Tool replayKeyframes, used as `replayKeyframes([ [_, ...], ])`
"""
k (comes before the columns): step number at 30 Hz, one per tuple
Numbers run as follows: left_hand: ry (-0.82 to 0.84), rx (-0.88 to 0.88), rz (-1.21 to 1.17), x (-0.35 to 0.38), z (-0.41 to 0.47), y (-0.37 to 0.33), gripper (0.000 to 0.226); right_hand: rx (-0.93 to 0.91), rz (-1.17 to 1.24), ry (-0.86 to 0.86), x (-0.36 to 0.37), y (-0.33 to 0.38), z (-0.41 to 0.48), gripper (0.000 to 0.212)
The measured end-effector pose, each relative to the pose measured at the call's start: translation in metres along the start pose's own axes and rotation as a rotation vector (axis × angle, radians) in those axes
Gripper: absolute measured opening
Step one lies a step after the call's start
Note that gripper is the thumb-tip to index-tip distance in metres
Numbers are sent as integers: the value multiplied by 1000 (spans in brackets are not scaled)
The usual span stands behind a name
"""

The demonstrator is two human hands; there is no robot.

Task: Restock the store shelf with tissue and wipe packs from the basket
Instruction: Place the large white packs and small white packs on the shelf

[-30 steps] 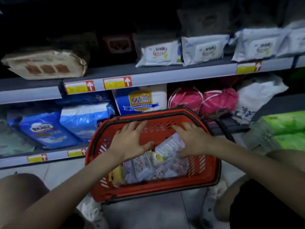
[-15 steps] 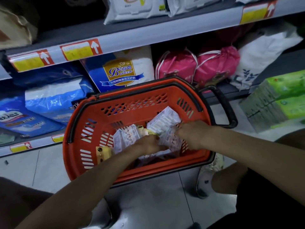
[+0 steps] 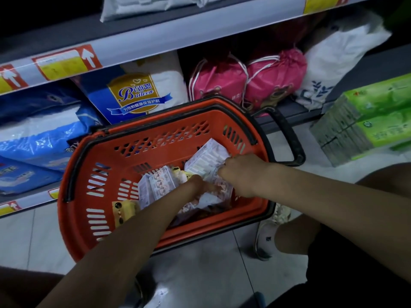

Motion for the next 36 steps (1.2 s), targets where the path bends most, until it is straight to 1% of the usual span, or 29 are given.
replayKeyframes([
  [3, -1, -34, -133, -5, -1, -3, 67, 2, 6, -34, -4, -2, -1, 42],
  [4, 17, -55, -177, -8, -3, -3, 75, 2, 7, -42, -5, -2, -1, 41],
  [6, 54, -100, -229, -11, 14, 3, 116, 5, 9, -43, -7, -2, -1, 40],
  [7, 96, -128, -268, -11, 9, 0, 118, 8, 9, -48, -8, -2, 0, 39],
  [8, 135, -144, -277, -14, 1, -2, 99, 13, 9, -58, -9, -2, 1, 39],
  [9, 167, -160, -269, -17, -1, -2, 73, 20, 8, -72, -11, -2, 1, 38],
  [10, 183, -169, -253, -21, -16, -4, 61, 27, 9, -88, -13, -3, 1, 39],
  [11, 177, -168, -230, -29, -27, -4, 65, 35, 16, -98, -16, -4, 1, 41],
  [12, 169, -171, -234, -37, -34, -1, 76, 42, 26, -97, -18, -5, 1, 45],
  [13, 190, -164, -261, -45, -29, 4, 82, 51, 36, -96, -21, -6, 0, 48],
  [14, 200, -153, -267, -55, -35, 5, 82, 59, 46, -103, -24, -7, 0, 51],
  [15, 183, -145, -261, -64, -59, 2, 78, 63, 58, -125, -27, -7, -1, 52],
  [16, 148, -126, -273, -75, -84, -3, 70, 62, 82, -162, -32, -6, -1, 51],
  [18, 97, -73, -317, -97, -118, -7, 33, 42, 188, -257, -43, -1, -3, 43],
  [19, 81, -58, -339, -107, -128, -6, 22, 25, 263, -304, -48, 3, -4, 44],
  [20, 70, -45, -365, -118, -138, -3, 21, 3, 342, -348, -54, 8, -5, 47],
  [22, 43, -24, -481, -135, -152, 1, 35, -47, 466, -421, -66, 22, -8, 57],
  [23, 33, -7, -545, -141, -157, 3, 41, -70, 509, -448, -71, 30, -10, 61],
  [25, 3, 14, -673, -150, -164, 9, 45, -112, 558, -491, -79, 46, -13, 66],
  [27, 4, 18, -814, -153, -163, 19, 48, -158, 511, -564, -84, 62, -17, 69],
  [29, -4, 22, -929, -150, -163, 25, 50, -182, 445, -613, -85, 74, -15, 78],
  [31, -22, 31, -1032, -146, -162, 26, 50, -140, 373, -638, -84, 80, -9, 85],
  [32, -27, 39, -1066, -142, -163, 26, 46, -105, 304, -673, -85, 81, -7, 84],
  [34, -30, 62, -1089, -138, -165, 24, 31, -45, 164, -751, -91, 83, -2, 74],
  [36, -14, 98, -1098, -134, -168, 22, 21, -23, 133, -766, -95, 83, 1, 69],
])
Point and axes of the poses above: each hand's wrist, its own z-axis towards the middle knuckle, its own x-axis out of the palm, y = z × x, the point moved 4 cm from there along z, towards the middle knuckle, and after that the axes turned 10 degrees about -z, right-handed, at the moved point
